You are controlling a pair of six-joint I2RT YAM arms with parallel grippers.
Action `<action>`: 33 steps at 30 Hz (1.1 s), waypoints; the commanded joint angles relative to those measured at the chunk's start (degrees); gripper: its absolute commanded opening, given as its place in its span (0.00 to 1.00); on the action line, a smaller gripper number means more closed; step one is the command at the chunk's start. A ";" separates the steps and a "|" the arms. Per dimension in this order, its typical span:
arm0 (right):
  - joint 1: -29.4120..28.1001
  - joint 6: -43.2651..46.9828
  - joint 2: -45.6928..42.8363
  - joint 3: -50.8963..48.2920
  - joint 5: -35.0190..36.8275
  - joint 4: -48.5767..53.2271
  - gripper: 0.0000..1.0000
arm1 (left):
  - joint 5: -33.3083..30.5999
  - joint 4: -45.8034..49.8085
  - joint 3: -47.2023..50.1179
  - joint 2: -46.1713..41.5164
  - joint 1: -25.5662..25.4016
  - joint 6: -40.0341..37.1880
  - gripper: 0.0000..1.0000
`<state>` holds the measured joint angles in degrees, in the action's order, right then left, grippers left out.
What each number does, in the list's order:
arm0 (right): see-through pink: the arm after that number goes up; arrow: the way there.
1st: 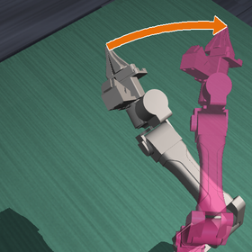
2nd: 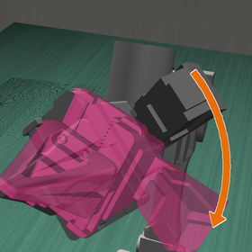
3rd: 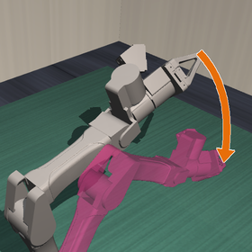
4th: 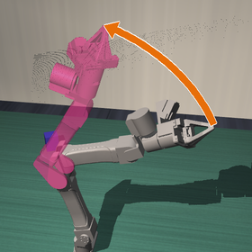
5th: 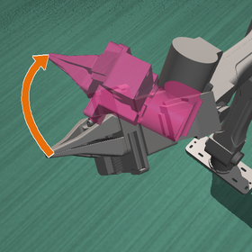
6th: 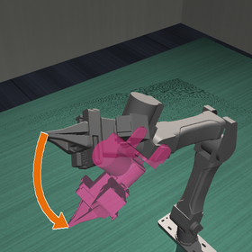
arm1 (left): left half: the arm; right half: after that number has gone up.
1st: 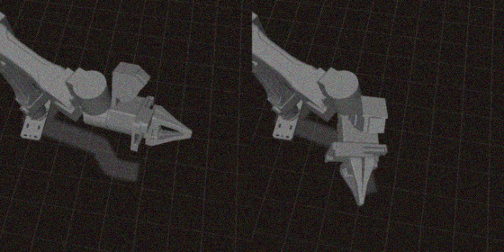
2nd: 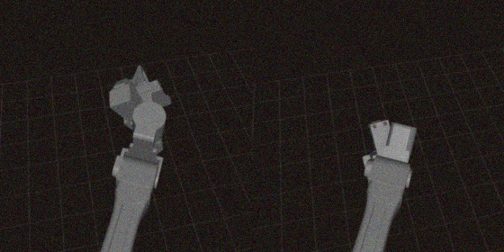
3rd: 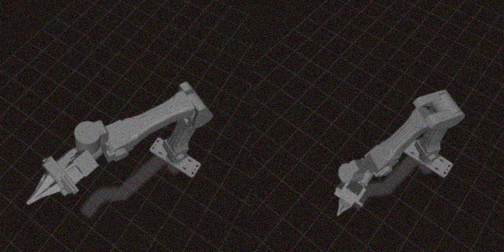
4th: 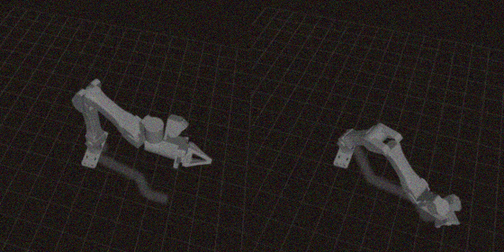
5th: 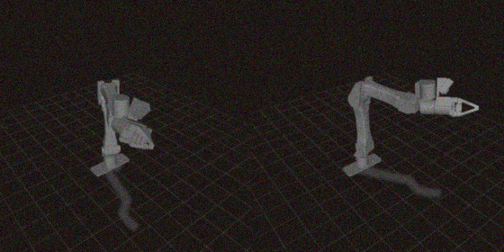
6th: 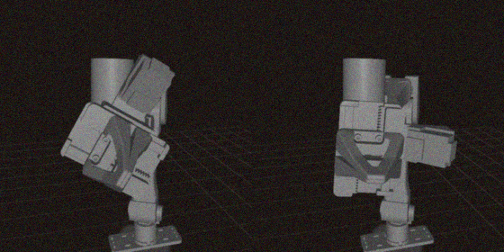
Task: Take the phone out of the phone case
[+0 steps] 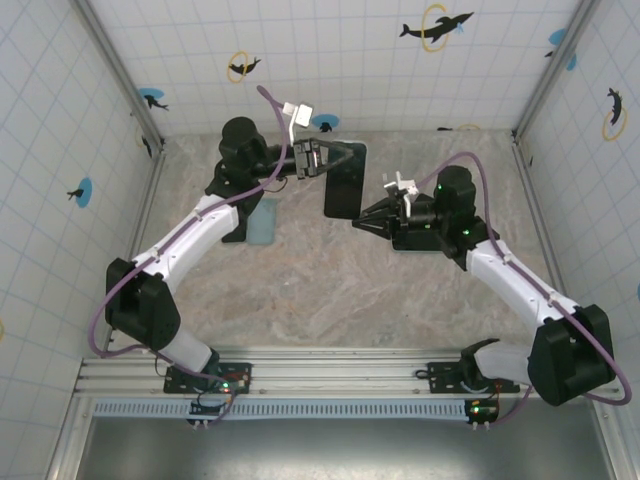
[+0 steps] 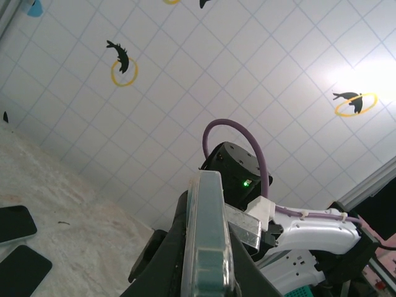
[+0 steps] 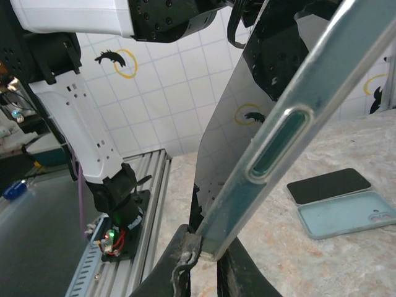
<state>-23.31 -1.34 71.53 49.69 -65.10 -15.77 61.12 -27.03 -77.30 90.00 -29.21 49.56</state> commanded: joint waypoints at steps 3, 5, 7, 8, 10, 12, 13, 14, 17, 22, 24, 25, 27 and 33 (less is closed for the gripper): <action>-0.50 13.43 -0.47 4.91 9.29 6.29 0.05 | 2.60 -0.17 -0.90 -1.99 -1.90 5.86 0.00; -0.36 14.83 -1.24 4.69 11.14 5.55 0.05 | 2.77 -0.13 -0.93 -1.84 -2.19 6.46 0.00; -0.35 15.49 -1.73 4.61 12.38 4.19 0.04 | 2.88 -0.19 -0.76 -1.76 -2.47 7.03 0.00; -0.42 16.18 -1.64 4.96 12.87 4.17 0.04 | 3.04 -0.05 -0.75 -1.63 -2.61 7.26 0.00; -0.50 17.52 -1.65 5.74 14.61 4.50 0.03 | 3.04 -0.04 -0.58 -1.45 -2.77 7.62 0.00; -0.70 18.48 -1.73 6.37 16.72 4.49 0.03 | 3.02 -0.05 -0.57 -1.26 -3.00 7.96 0.00; -0.83 18.44 -1.82 6.52 17.50 4.02 0.03 | 3.03 -0.03 -0.49 -1.23 -3.04 8.03 0.00; -0.87 18.46 -1.86 6.48 18.41 3.52 0.03 | 3.03 -0.03 -0.49 -1.10 -3.13 8.10 0.00; -0.65 14.57 -1.98 5.63 19.25 -1.64 0.03 | 2.95 -0.15 -0.41 -1.04 -3.31 8.40 0.00; -1.19 11.01 -1.96 5.00 22.14 -6.63 0.02 | 3.29 -0.40 -0.40 -0.66 -3.66 9.09 0.00; -1.73 11.48 -2.16 4.61 24.42 -7.62 0.02 | 3.30 -0.55 -0.13 -0.87 -3.70 9.29 0.00; -1.84 11.62 -2.18 4.41 25.20 -8.04 0.02 | 3.30 -0.64 -0.05 -0.87 -3.66 9.36 0.00; -2.06 12.04 -2.31 3.77 27.26 -8.97 0.02 | 3.47 -1.02 -0.05 -0.86 -3.74 9.75 0.00; -2.58 13.55 -2.96 3.22 30.10 -9.59 0.02 | 3.56 -1.54 -0.04 -0.65 -3.74 10.07 0.00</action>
<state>-26.65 9.85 69.73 52.18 -50.15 -12.23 57.47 -32.95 -77.30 90.00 -29.56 51.27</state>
